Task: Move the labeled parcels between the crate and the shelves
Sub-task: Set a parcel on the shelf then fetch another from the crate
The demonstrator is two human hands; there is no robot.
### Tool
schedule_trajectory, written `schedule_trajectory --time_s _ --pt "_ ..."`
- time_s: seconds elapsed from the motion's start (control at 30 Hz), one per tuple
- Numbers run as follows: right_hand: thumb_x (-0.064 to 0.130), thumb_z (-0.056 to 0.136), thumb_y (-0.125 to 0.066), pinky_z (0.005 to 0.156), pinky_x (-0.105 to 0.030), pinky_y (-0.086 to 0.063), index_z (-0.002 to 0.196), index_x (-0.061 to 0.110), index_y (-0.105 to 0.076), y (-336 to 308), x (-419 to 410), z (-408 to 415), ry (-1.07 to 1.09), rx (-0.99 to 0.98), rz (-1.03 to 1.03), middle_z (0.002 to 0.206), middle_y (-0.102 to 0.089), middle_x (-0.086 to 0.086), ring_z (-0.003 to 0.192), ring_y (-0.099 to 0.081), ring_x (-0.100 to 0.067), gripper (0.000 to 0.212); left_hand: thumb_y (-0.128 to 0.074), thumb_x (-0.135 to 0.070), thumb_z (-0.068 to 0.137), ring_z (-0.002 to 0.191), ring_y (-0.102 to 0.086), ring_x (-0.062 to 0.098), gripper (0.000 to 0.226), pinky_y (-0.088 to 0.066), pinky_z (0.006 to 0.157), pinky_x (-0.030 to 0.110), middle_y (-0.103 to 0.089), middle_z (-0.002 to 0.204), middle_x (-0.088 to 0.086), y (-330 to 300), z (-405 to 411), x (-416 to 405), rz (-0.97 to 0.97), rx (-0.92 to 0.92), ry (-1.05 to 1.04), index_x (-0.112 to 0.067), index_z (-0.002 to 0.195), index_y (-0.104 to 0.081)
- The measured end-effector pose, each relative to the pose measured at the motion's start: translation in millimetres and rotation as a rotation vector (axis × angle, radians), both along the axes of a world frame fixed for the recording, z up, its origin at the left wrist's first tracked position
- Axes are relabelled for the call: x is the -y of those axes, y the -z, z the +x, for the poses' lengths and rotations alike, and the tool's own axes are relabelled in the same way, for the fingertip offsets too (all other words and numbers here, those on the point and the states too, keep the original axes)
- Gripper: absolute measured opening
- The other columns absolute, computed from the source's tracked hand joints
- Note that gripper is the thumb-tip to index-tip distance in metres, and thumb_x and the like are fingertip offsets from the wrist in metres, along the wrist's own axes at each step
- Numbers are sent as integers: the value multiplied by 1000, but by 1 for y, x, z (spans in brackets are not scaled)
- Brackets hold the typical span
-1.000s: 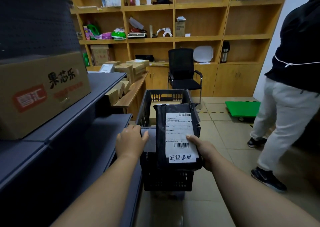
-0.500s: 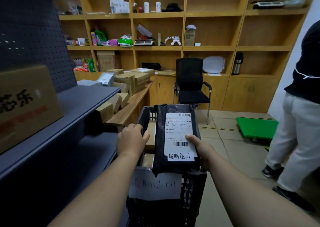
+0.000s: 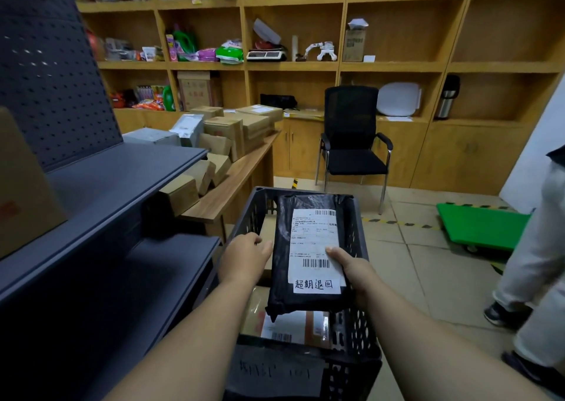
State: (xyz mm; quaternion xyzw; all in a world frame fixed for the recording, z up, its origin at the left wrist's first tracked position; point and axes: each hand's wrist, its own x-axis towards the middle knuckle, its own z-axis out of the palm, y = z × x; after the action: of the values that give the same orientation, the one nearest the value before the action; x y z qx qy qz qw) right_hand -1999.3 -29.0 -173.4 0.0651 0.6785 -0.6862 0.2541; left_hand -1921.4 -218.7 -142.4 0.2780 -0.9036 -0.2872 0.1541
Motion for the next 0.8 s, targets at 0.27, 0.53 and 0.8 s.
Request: schedule_trajectory --time_s 0.27,0.53,0.8 --pt "37 76 -73 67 -39 -59 95 2 -69 19 27 -45 -5 48 7 81 -75 -14 73 -72 -32 40 -59 -39 89 92 -63 19 23 -53 87 38 -69 96 0 28 -57 18 723 -32 -22 -18 92 -68" --pt "35 80 -71 60 -33 -57 97 3 -68 44 62 -95 2 130 27 80 -75 -14 72 -72 -31 37 -60 -25 92 86 -67 24 25 -57 80 39 -69 96 6 58 -112 45 1007 2 -81 -16 115 -60" --pt "34 86 -65 58 -30 -56 85 7 -65 73 85 -135 -14 214 107 62 -74 -6 56 -71 -20 27 -57 -17 94 77 -66 21 34 -52 58 27 -66 87 4 90 -150 57 1065 14 -128 -10 127 -56"
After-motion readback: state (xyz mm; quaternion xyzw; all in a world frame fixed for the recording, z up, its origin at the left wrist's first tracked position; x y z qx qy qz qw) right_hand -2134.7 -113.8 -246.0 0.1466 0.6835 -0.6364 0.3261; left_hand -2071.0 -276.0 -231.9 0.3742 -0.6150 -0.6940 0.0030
